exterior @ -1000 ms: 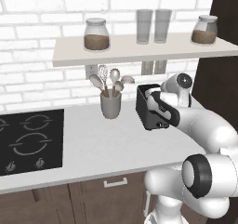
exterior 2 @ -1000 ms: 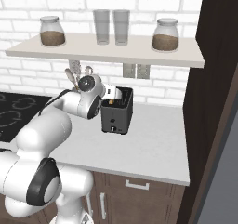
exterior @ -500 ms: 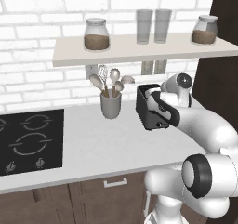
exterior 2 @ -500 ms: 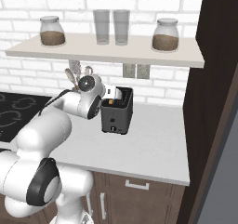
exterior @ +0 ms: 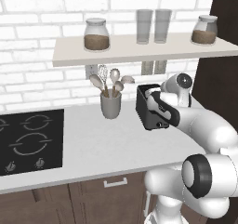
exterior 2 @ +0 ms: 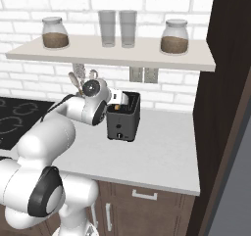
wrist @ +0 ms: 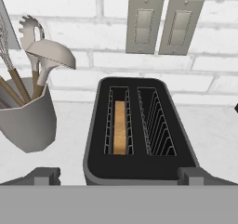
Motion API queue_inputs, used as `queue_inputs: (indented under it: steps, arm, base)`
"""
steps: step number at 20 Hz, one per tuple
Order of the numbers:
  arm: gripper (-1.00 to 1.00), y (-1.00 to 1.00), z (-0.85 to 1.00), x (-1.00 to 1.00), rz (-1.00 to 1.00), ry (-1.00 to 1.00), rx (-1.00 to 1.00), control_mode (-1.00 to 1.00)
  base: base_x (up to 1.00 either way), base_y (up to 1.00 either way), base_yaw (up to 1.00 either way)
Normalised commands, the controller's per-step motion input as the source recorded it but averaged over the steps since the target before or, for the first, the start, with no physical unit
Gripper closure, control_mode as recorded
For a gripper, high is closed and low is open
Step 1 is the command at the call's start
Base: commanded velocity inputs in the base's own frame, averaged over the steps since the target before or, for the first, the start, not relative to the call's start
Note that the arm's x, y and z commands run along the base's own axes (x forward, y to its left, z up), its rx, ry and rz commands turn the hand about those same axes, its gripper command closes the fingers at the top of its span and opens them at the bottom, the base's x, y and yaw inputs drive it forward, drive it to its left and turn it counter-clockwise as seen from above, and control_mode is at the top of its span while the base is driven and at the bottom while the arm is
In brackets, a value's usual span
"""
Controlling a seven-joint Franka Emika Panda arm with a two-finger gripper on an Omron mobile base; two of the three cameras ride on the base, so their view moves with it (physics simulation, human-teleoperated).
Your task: Start the toaster. Once the lever pops up, take the bread to the plate on the dining counter.
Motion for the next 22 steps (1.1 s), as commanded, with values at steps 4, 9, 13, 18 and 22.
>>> queue_inputs:
  steps: [4, 9, 13, 18, 22]
  arm:
    - [-1.00, 0.00, 0.00, 0.00, 0.00, 0.00, 0.00, -1.00]
    - [-1.00, 0.00, 0.00, 0.00, 0.00, 0.00, 0.00, -1.00]
    - [-1.00, 0.00, 0.00, 0.00, 0.00, 0.00, 0.00, -1.00]
    - [-1.00, 0.00, 0.00, 0.00, 0.00, 0.00, 0.00, -1.00]
    - [-1.00, 0.00, 0.00, 0.00, 0.00, 0.00, 0.00, -1.00]
  base:
    - [0.00, 0.00, 0.00]
    - [0.00, 0.00, 0.00]
    - [0.00, 0.00, 0.00]
    - [0.00, 0.00, 0.00]
    - [0.00, 0.00, 0.00]
